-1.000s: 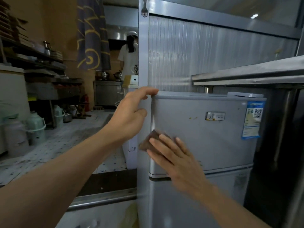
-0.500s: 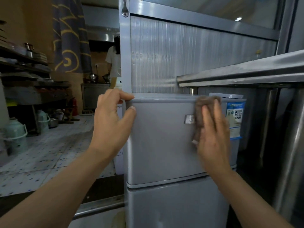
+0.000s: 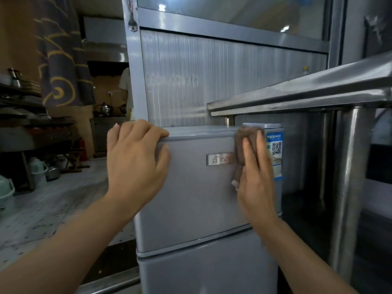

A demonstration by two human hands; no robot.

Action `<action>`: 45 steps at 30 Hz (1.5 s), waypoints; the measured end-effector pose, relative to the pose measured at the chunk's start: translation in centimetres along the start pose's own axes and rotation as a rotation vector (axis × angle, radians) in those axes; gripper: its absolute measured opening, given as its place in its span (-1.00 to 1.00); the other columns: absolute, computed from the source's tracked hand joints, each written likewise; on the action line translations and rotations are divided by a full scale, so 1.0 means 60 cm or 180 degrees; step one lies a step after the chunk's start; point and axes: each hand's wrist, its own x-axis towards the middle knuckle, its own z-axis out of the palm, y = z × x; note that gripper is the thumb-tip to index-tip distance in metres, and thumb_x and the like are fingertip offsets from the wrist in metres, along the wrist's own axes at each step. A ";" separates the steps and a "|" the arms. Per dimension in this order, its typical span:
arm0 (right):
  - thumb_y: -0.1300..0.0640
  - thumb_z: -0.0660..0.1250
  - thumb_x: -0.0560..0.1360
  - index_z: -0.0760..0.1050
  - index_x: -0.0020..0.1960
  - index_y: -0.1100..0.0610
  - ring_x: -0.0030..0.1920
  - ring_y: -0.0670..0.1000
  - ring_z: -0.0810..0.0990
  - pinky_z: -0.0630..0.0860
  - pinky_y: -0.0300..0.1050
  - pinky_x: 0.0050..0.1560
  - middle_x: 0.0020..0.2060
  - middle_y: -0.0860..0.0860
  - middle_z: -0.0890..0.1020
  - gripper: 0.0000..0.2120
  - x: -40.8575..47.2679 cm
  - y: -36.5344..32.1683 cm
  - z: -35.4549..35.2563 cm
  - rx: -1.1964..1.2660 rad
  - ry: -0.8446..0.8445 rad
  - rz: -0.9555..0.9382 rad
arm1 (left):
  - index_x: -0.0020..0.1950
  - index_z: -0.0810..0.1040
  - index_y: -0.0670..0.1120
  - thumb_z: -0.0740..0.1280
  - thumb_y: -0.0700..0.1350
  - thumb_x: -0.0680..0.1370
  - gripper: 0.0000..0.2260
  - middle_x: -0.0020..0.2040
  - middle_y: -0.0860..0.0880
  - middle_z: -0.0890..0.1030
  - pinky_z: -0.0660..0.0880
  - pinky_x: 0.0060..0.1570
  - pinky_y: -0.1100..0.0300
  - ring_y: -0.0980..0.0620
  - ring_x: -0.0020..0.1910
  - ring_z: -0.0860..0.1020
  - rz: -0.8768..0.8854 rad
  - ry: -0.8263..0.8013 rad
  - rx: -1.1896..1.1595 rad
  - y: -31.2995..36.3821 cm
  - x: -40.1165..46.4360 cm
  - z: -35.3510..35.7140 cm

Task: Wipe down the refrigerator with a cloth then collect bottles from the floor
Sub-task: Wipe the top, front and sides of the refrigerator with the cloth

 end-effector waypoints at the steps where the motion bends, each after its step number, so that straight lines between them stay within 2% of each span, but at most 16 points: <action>1: 0.43 0.30 0.43 0.15 0.51 0.22 0.50 0.20 0.08 0.33 0.30 0.34 0.53 0.10 0.01 -0.30 0.008 0.018 -0.009 0.0053 0.0013 0.0266 | 0.07 0.58 -0.12 0.17 -0.09 0.48 -0.72 -0.05 -0.07 0.52 0.26 0.15 0.01 -0.09 0.02 0.42 -0.0015 -0.0007 -0.0028 0.005 -0.001 0.005; 4: 0.25 0.15 0.48 0.01 0.55 0.06 0.51 0.11 0.06 0.21 0.14 0.44 0.55 0.01 -0.08 -0.32 0.032 0.052 -0.022 0.0067 0.0172 0.0877 | 0.11 0.58 -0.16 0.18 -0.14 0.47 -0.71 -0.08 -0.10 0.50 0.30 0.00 0.03 -0.10 -0.05 0.41 -0.0129 0.0129 -0.0121 0.011 -0.008 0.014; 8: 0.16 0.08 0.53 0.00 0.55 0.02 0.46 -0.04 0.07 0.04 -0.20 0.33 0.55 0.03 -0.05 -0.39 0.028 0.063 -0.009 0.0113 0.0424 0.1077 | 0.12 0.57 -0.17 0.20 -0.17 0.45 -0.71 -0.07 -0.11 0.49 0.27 0.02 0.05 -0.12 -0.04 0.40 -0.0212 0.0251 -0.0133 0.018 -0.014 0.019; 10: 0.12 0.04 0.51 0.00 0.55 0.02 0.45 -0.06 0.07 0.07 -0.21 0.32 0.55 0.04 -0.04 -0.38 -0.007 0.067 0.001 0.0229 0.0442 0.1283 | 0.13 0.56 -0.16 0.20 -0.17 0.45 -0.71 -0.06 -0.11 0.49 0.26 0.05 0.05 -0.12 -0.03 0.40 -0.0214 0.0256 -0.0092 0.019 -0.016 0.021; 14: 0.19 0.14 0.49 -0.05 0.56 0.02 0.51 0.13 0.06 0.14 0.02 0.43 0.55 0.03 -0.10 -0.31 -0.119 0.081 0.012 0.0289 0.0074 0.1755 | 0.15 0.55 -0.13 0.20 -0.16 0.46 -0.70 -0.04 -0.09 0.47 0.22 0.11 0.04 -0.11 0.02 0.39 -0.0251 0.0318 -0.0054 0.020 -0.021 0.021; 17: 0.31 0.19 0.52 -0.02 0.55 0.07 0.52 0.12 0.05 0.03 -0.10 0.42 0.55 0.09 -0.05 -0.31 -0.159 0.079 0.009 0.0274 0.0054 0.1826 | 0.17 0.55 -0.12 0.19 -0.15 0.46 -0.68 -0.02 -0.09 0.46 0.20 0.13 0.04 -0.10 0.03 0.38 -0.0280 0.0290 -0.0058 0.021 -0.022 0.023; 20: 0.34 0.14 0.57 0.06 0.54 0.11 0.51 0.07 0.10 0.06 -0.23 0.40 0.54 0.08 0.03 -0.42 -0.141 0.059 -0.004 0.0399 0.0438 0.2136 | 0.18 0.54 -0.11 0.19 -0.16 0.45 -0.67 -0.01 -0.10 0.47 0.20 0.15 0.03 -0.11 0.04 0.38 -0.0254 0.0256 -0.0057 0.018 -0.023 0.022; 23: 0.37 0.11 0.59 0.12 0.52 0.18 0.46 -0.08 0.09 0.04 -0.61 0.28 0.52 0.11 0.09 -0.48 -0.088 0.034 -0.028 0.0497 0.1106 0.1747 | 0.19 0.54 -0.12 0.18 -0.15 0.45 -0.66 -0.01 -0.11 0.47 0.21 0.17 -0.01 -0.12 0.05 0.40 -0.0204 0.0235 -0.0056 0.015 -0.026 0.019; 25: 0.39 0.12 0.57 0.16 0.50 0.22 0.40 -0.18 0.05 0.00 -0.74 0.14 0.50 0.12 0.10 -0.48 -0.043 0.020 -0.033 0.0446 0.1078 0.1213 | 0.20 0.54 -0.12 0.18 -0.15 0.45 -0.66 0.00 -0.10 0.47 0.21 0.19 -0.02 -0.12 0.06 0.39 -0.0211 0.0241 -0.0073 0.016 -0.026 0.020; 26: 0.37 0.13 0.57 0.15 0.51 0.19 0.43 -0.16 0.03 -0.01 -0.69 0.22 0.52 0.10 0.08 -0.48 -0.021 0.014 -0.031 0.0404 0.0872 0.1028 | 0.20 0.54 -0.12 0.18 -0.16 0.45 -0.66 0.00 -0.10 0.47 0.21 0.20 -0.02 -0.11 0.07 0.39 -0.0237 0.0260 -0.0091 0.018 -0.027 0.021; 28: 0.30 0.14 0.59 0.08 0.53 0.08 0.51 -0.03 -0.03 -0.02 -0.36 0.44 0.55 0.02 -0.03 -0.44 0.008 0.004 -0.014 0.0237 0.0395 0.0846 | 0.20 0.53 -0.11 0.19 -0.17 0.45 -0.66 0.01 -0.09 0.47 0.20 0.22 -0.02 -0.10 0.08 0.39 -0.0313 0.0327 -0.0132 0.022 -0.027 0.024; 32: 0.30 0.12 0.59 -0.02 0.52 0.06 0.54 0.08 -0.06 0.00 -0.05 0.48 0.52 -0.02 -0.09 -0.42 -0.055 0.007 0.028 -0.0005 0.0369 0.0737 | 0.19 0.54 -0.10 0.19 -0.19 0.45 -0.67 0.02 -0.09 0.48 0.20 0.23 0.00 -0.10 0.09 0.40 -0.0350 0.0385 -0.0148 0.022 -0.028 0.031; 35: 0.17 0.02 0.61 -0.08 0.53 0.07 0.54 0.13 -0.04 0.11 0.16 0.47 0.53 0.01 -0.12 -0.47 -0.166 0.013 0.039 -0.0125 0.0027 0.0537 | 0.20 0.53 -0.10 0.19 -0.18 0.45 -0.66 0.04 -0.09 0.47 0.19 0.23 0.00 -0.10 0.12 0.39 -0.0361 0.0361 -0.0127 0.021 -0.029 0.030; 39: 0.12 -0.02 0.61 -0.03 0.52 0.12 0.53 0.16 -0.04 0.10 0.18 0.47 0.53 0.07 -0.09 -0.50 -0.176 0.019 0.032 -0.0107 -0.0183 0.0467 | 0.22 0.52 -0.10 0.19 -0.20 0.44 -0.64 0.04 -0.09 0.48 0.18 0.24 0.01 -0.10 0.12 0.39 -0.0302 0.0333 -0.0132 0.018 -0.029 0.029; 43: 0.22 0.05 0.58 0.08 0.50 0.20 0.52 0.18 -0.04 0.02 0.08 0.50 0.51 0.13 0.01 -0.51 -0.046 -0.007 0.022 0.0092 0.0111 0.0078 | 0.22 0.52 -0.10 0.21 -0.24 0.44 -0.64 0.05 -0.10 0.48 0.18 0.22 0.02 -0.10 0.11 0.39 -0.0252 0.0388 -0.0137 0.014 -0.031 0.033; 45: 0.23 0.03 0.58 0.08 0.51 0.20 0.53 0.17 -0.05 0.01 0.07 0.51 0.51 0.11 0.00 -0.50 -0.014 -0.024 0.029 0.0103 0.0269 0.0144 | 0.22 0.52 -0.10 0.22 -0.26 0.43 -0.63 0.05 -0.10 0.48 0.18 0.20 0.04 -0.09 0.11 0.39 -0.0258 0.0428 -0.0176 0.015 -0.031 0.036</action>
